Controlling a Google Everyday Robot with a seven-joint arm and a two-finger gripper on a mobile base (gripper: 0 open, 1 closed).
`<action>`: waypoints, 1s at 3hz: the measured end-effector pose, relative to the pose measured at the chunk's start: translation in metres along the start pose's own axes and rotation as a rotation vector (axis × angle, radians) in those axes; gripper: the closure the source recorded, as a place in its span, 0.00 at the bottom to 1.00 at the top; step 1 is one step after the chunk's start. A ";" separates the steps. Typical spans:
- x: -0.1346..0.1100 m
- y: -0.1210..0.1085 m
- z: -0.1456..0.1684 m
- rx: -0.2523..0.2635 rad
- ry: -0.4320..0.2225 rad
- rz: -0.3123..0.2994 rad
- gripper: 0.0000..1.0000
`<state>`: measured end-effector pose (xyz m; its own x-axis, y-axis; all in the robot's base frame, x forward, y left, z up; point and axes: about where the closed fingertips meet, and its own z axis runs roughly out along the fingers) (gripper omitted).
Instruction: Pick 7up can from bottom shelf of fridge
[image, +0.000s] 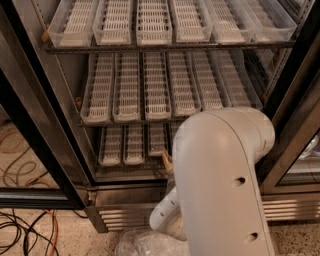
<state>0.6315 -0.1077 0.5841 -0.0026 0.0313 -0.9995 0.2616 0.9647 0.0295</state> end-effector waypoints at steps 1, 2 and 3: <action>0.000 0.000 0.000 0.000 0.000 0.000 0.00; 0.007 0.004 -0.003 -0.017 0.034 -0.009 0.00; 0.001 0.005 -0.017 -0.026 0.038 -0.037 0.00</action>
Offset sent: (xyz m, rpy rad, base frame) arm -0.0210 -0.0151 0.1380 -0.1584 -0.4413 -0.1203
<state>0.6166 -0.0989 0.5832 -0.0488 0.0047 -0.9988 0.2353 0.9719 -0.0069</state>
